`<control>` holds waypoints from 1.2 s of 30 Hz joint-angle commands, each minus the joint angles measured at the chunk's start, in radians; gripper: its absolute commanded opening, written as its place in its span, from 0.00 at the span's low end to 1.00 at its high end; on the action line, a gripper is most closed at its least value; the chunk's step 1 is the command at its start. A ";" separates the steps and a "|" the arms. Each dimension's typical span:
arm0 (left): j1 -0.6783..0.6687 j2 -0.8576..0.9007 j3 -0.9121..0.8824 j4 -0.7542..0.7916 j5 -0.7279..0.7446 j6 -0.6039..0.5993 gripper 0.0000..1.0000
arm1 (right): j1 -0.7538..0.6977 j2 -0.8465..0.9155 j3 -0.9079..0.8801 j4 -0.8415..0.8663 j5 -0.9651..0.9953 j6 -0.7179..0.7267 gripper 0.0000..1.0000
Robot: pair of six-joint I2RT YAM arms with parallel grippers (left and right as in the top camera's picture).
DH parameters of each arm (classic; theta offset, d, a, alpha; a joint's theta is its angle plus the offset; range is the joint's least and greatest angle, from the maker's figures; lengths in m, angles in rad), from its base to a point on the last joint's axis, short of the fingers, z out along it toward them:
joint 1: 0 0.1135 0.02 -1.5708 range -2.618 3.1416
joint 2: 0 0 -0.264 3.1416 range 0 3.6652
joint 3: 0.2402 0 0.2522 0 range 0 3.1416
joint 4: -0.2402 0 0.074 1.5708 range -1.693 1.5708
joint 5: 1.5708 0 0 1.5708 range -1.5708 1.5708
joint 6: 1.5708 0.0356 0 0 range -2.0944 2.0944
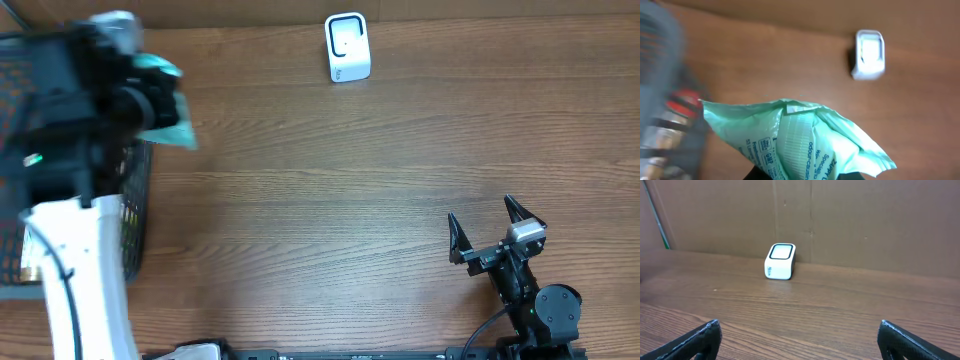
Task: Scan the item barcode
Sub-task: 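Grasp the teal wrapped snack with the left gripper, place on table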
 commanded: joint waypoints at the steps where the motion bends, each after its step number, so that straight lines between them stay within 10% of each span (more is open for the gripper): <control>1: -0.134 0.085 -0.070 -0.024 -0.108 -0.189 0.04 | 0.005 -0.010 -0.011 0.005 0.010 -0.001 1.00; 16: -0.345 0.565 -0.294 0.269 0.026 -0.338 0.05 | 0.005 -0.010 -0.011 0.005 0.010 -0.001 1.00; 21: -0.346 0.598 -0.294 0.270 0.040 -0.355 0.47 | 0.005 -0.010 -0.011 0.005 0.010 -0.001 1.00; 36: -0.252 0.376 0.257 -0.192 0.018 -0.188 0.59 | 0.005 -0.010 -0.011 0.005 0.010 -0.001 1.00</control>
